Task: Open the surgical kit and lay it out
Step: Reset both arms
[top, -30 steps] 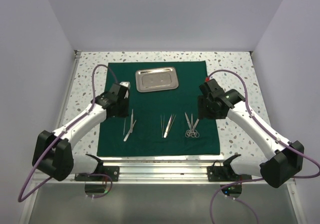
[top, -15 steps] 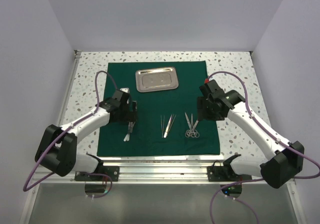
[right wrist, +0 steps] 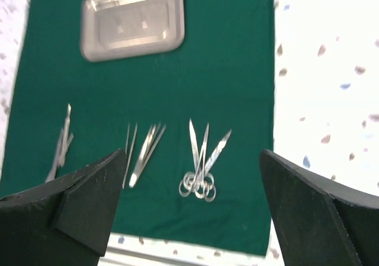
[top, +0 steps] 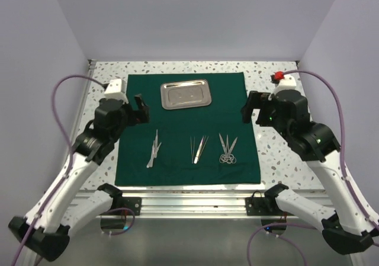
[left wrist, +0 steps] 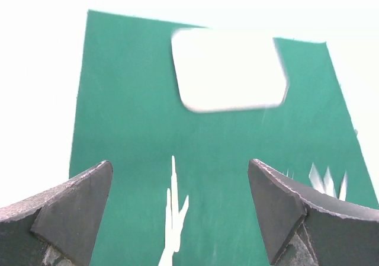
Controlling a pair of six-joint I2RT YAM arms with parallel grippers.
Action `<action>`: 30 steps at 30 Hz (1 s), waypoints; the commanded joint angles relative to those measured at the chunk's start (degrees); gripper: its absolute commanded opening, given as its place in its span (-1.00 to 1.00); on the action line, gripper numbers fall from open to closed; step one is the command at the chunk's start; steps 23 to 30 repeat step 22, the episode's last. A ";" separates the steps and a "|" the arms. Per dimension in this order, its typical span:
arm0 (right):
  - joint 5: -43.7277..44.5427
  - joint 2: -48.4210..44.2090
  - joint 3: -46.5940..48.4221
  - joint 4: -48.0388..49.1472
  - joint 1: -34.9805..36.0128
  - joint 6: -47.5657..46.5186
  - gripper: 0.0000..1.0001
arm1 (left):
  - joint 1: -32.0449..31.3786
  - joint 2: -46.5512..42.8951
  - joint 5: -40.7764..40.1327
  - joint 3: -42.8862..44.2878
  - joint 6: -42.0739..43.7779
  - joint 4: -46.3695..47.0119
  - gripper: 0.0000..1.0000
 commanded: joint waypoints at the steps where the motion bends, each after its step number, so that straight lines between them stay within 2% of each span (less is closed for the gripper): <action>1: 4.53 -2.70 2.36 6.23 -0.27 -6.36 0.97 | -0.23 -9.33 -11.00 -3.11 2.42 9.50 0.99; 3: 5.41 -4.11 2.72 7.12 -0.27 -7.68 0.97 | -0.23 -15.21 -13.39 -8.28 4.17 14.18 0.99; 6: 5.94 -4.64 2.63 7.82 -0.19 -7.95 0.97 | -0.23 -17.70 -17.52 -10.69 6.02 18.25 0.99; 9: 6.38 -4.99 2.37 7.74 -0.19 -7.51 0.97 | -0.23 -16.39 -18.50 -9.46 8.92 17.55 0.99; 19: 7.87 -3.68 2.89 6.07 -0.27 -4.79 0.97 | -0.23 -13.58 -18.23 -9.28 10.77 18.25 0.99; 22: 12.00 -1.31 4.73 3.36 -0.18 -2.24 0.97 | -0.23 -10.95 -21.91 -8.31 8.05 16.23 0.99; 30: 12.00 -1.31 4.73 3.36 -0.18 -2.24 0.97 | -0.23 -10.95 -21.91 -8.31 8.05 16.23 0.99</action>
